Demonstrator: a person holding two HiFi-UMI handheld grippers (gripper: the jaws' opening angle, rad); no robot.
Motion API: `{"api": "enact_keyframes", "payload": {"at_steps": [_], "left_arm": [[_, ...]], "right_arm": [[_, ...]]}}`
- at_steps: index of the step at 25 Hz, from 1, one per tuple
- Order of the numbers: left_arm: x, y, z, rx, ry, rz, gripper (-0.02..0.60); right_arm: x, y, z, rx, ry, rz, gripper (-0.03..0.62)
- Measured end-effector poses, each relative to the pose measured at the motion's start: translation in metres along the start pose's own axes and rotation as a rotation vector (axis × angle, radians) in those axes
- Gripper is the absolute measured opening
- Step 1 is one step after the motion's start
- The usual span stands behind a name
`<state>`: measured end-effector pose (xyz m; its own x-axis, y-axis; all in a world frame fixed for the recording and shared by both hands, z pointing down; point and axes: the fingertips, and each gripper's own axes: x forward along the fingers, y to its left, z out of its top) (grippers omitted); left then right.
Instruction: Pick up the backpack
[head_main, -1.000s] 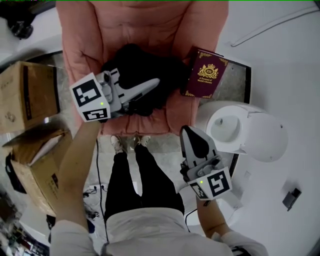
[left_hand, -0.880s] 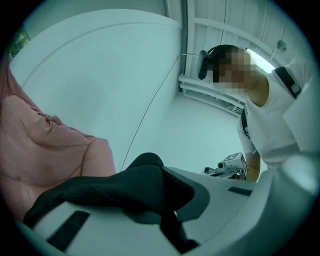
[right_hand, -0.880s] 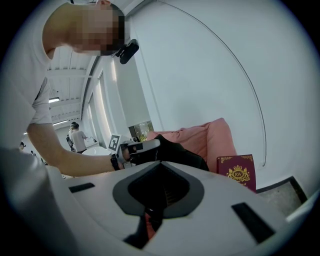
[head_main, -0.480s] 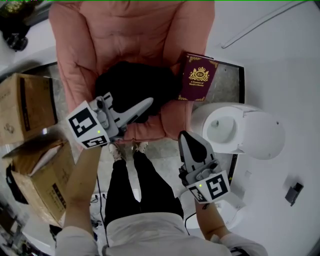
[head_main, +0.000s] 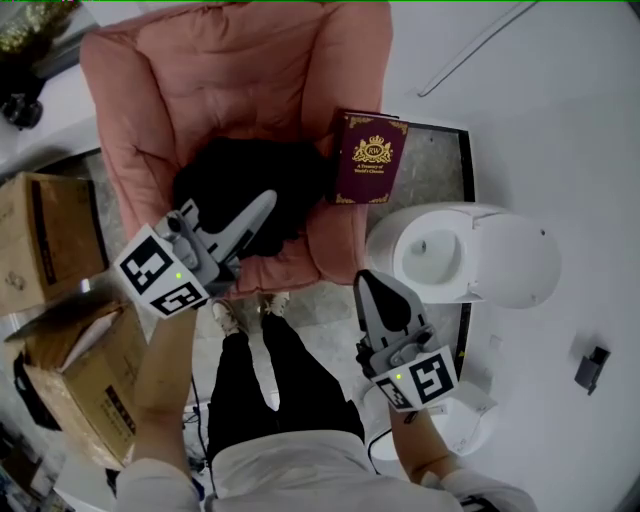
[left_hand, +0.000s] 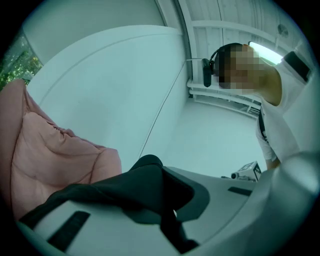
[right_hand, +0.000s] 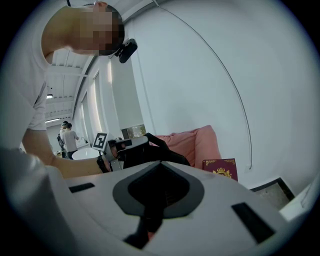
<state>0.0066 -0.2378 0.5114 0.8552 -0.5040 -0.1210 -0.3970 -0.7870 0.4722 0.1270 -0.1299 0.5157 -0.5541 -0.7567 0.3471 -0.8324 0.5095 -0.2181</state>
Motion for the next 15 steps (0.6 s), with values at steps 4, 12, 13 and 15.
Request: {"api": "enact_keyframes", "payload": {"at_steps": [4, 12, 13, 15], "left_arm": [[0.002, -0.005, 0.008, 0.006, -0.002, 0.007, 0.021], [0.002, -0.024, 0.025, 0.025, 0.006, 0.026, 0.020], [0.001, -0.026, 0.028, 0.026, 0.006, 0.030, 0.020], [-0.001, -0.030, 0.033, 0.029, 0.007, 0.037, 0.020]], "right_arm": [[-0.012, 0.000, 0.003, -0.005, -0.004, -0.015, 0.020], [-0.035, 0.006, 0.029, -0.036, -0.050, -0.024, 0.020], [-0.037, 0.005, 0.032, -0.038, -0.056, -0.027, 0.020], [-0.040, 0.005, 0.038, -0.041, -0.069, -0.033, 0.020]]}}
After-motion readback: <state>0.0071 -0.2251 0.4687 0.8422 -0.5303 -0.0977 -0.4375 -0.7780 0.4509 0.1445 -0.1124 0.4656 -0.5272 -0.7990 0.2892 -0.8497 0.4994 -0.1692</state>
